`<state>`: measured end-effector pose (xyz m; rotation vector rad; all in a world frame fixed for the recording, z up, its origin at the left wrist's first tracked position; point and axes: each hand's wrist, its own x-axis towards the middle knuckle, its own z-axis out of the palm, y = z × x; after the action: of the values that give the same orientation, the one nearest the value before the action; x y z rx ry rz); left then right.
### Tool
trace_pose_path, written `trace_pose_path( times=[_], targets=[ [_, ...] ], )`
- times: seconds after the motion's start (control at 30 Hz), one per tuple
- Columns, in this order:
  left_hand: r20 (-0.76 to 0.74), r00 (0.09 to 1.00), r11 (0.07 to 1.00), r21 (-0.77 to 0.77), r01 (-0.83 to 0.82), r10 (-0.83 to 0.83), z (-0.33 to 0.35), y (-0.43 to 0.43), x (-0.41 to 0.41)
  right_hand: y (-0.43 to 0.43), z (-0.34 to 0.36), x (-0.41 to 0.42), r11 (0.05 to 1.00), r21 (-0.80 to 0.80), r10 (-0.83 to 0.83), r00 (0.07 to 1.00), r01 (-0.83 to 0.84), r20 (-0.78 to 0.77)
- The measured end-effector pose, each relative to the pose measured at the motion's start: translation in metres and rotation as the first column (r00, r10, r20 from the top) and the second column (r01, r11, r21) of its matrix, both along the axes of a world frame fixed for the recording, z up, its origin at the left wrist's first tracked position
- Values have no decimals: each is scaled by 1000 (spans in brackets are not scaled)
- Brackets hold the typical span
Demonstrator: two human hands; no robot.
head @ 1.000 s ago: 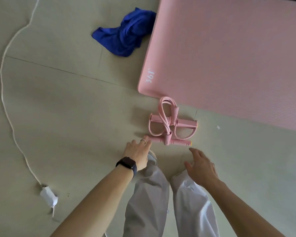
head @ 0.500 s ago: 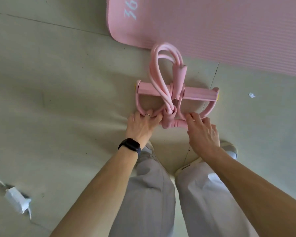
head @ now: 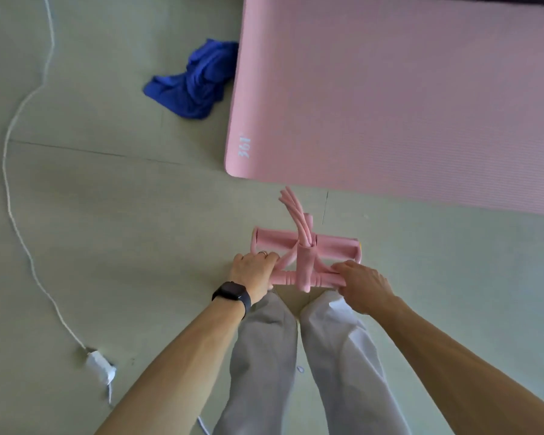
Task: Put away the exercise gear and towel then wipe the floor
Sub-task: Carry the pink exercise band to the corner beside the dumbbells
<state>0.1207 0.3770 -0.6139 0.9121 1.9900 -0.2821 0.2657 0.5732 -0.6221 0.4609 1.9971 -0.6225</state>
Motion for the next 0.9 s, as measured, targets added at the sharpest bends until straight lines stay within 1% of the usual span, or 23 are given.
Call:
trace_pose_path(
  times=[0.1,0.27,0.37,0.5,0.57,0.63,0.77,0.9],
  targets=[
    [-39,999,999,35,-9,11,95,23,0,23,96,2,998,10,-67,997,67,-35],
    [-133,988,978,184,98,-74,246,66,0,59,257,19,984,69,-155,978,166,-140],
    [-182,978,943,295,152,-101,320,89,5,73,340,41,963,120,-210,952,240,-221],
    [-223,959,872,416,258,-177,397,119,17,81,432,83,897,208,-298,882,389,-365],
    [-256,939,818,471,329,-230,432,140,22,80,469,107,836,259,-339,827,483,-449],
    [-301,911,741,535,405,-281,468,164,29,75,502,133,759,308,-366,767,574,-527],
    [-462,803,537,598,596,-376,533,223,52,72,547,178,560,324,-421,598,763,-682],
    [-579,694,327,617,716,-428,576,284,95,83,581,222,373,308,-416,455,875,-787]
  ],
)
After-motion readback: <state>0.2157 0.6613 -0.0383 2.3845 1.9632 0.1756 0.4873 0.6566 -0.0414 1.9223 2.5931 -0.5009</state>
